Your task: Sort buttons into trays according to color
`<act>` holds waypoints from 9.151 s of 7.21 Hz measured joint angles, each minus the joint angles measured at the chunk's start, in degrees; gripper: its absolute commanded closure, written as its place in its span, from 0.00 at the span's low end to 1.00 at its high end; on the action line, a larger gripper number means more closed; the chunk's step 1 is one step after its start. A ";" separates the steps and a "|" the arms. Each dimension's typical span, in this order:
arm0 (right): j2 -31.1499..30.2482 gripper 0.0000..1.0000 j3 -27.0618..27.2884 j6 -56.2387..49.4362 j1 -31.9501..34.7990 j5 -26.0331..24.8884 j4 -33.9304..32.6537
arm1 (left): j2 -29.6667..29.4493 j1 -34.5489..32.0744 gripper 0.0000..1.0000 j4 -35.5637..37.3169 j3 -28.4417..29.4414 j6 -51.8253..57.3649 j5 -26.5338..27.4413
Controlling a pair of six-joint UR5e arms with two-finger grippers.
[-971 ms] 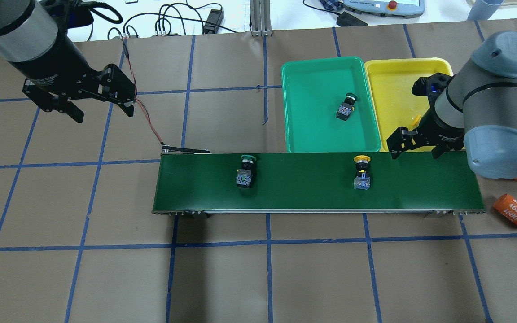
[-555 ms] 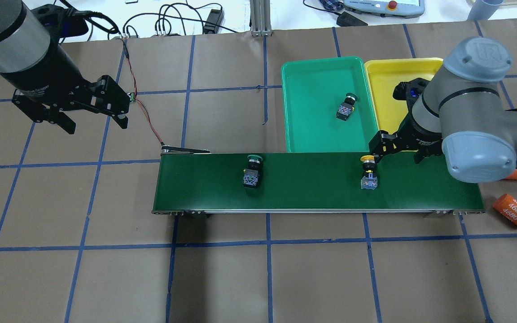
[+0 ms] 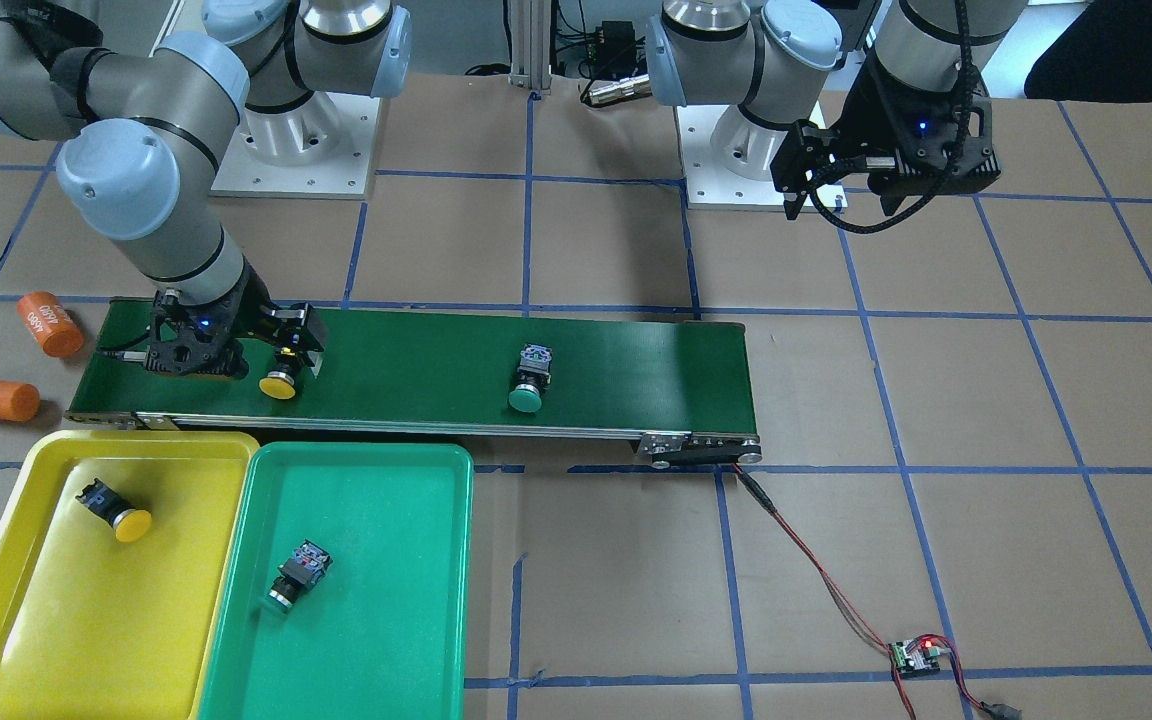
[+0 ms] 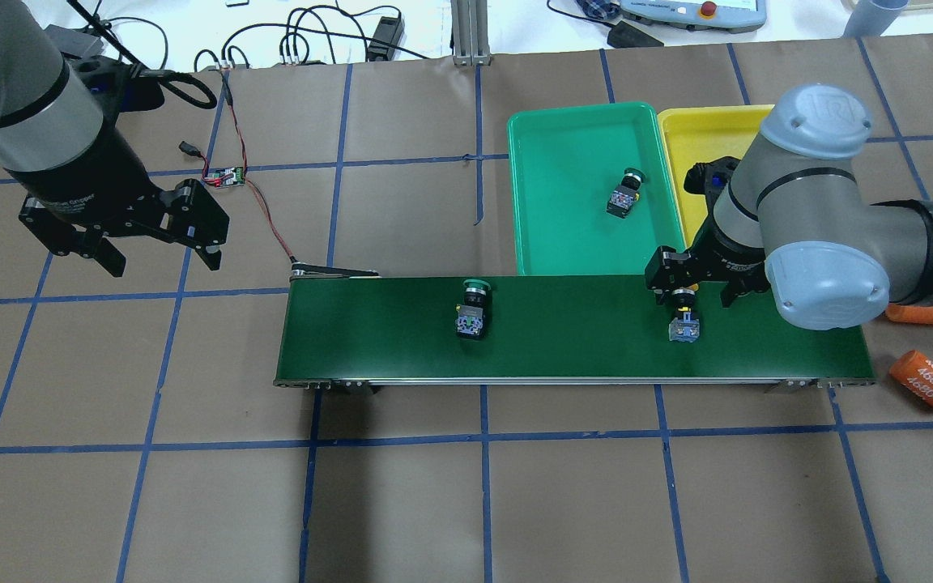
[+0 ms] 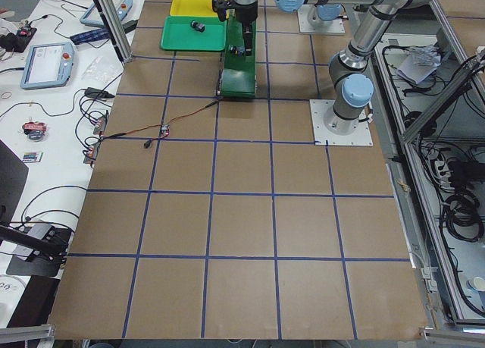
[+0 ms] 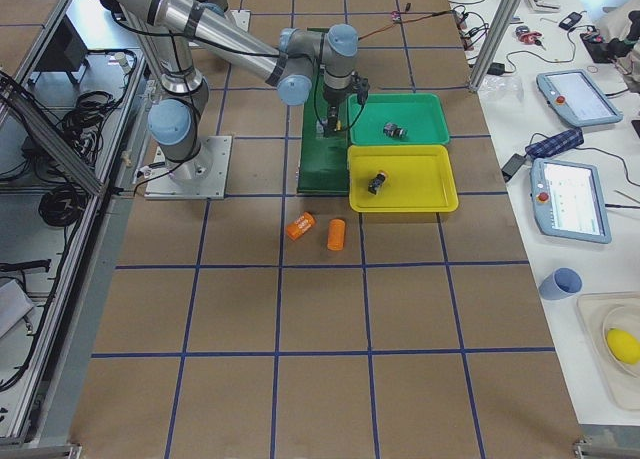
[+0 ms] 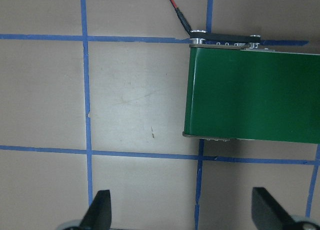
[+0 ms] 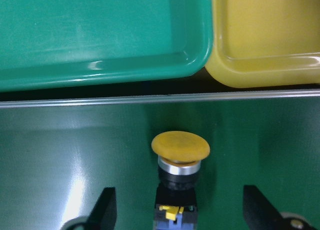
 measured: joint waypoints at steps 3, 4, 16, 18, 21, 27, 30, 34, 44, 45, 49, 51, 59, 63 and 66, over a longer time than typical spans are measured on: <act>2.16 0.76 -0.07 -0.03 0.22 -1.20 -0.31 | -0.08 0.00 0.00 -0.08 1.76 -0.18 -0.71; 2.53 0.86 -0.24 -0.25 0.23 -1.93 -0.30 | -0.21 0.00 0.00 -0.22 2.01 -0.20 -0.70; 22.04 0.00 -29.40 -7.70 -2.10 -5.93 4.81 | 0.11 0.00 0.00 -0.83 1.03 0.59 0.08; 21.17 0.05 -28.73 -7.72 -2.39 -5.92 7.55 | 0.19 0.00 0.00 -0.84 0.94 0.59 0.03; 12.77 0.08 -19.73 -7.73 -2.34 -3.28 8.60 | 0.24 0.00 0.00 -0.84 1.01 0.59 -0.02; 0.01 0.07 -0.58 -7.06 -2.45 -0.79 -1.42 | 0.82 0.00 0.00 -1.24 0.96 0.56 0.16; -0.19 0.07 -0.34 -6.84 -2.41 -0.82 -1.55 | 0.72 0.00 0.00 -1.32 0.85 0.51 0.13; -0.23 0.07 -0.41 -3.86 -2.18 -0.39 -1.61 | 0.68 0.05 0.00 -1.25 0.70 0.58 0.18; 0.68 0.07 -0.60 5.89 1.33 0.18 -1.59 | 1.20 0.04 0.00 -0.90 0.89 0.59 0.03; 1.37 0.08 -0.64 5.85 1.35 0.17 -1.63 | 1.24 0.03 0.00 -0.90 0.90 0.59 0.01; 4.78 0.72 -1.38 5.45 1.37 -0.47 -4.26 | 1.27 0.02 0.00 -0.85 0.94 0.59 0.02; 5.82 0.78 -4.48 5.02 1.38 -0.72 -4.53 | 1.28 0.00 0.00 -0.85 0.92 0.59 0.02; 22.12 0.00 -33.82 5.89 3.57 1.10 6.74 | 1.16 0.02 0.00 -1.02 0.85 0.58 0.29; 21.57 0.02 -32.82 5.56 3.56 -0.97 11.31 | 0.58 0.08 0.00 -1.14 0.82 0.55 0.51; 14.93 0.07 -23.86 -5.01 2.55 -1.13 11.07 | 0.95 -0.04 0.00 -1.21 0.97 0.32 0.29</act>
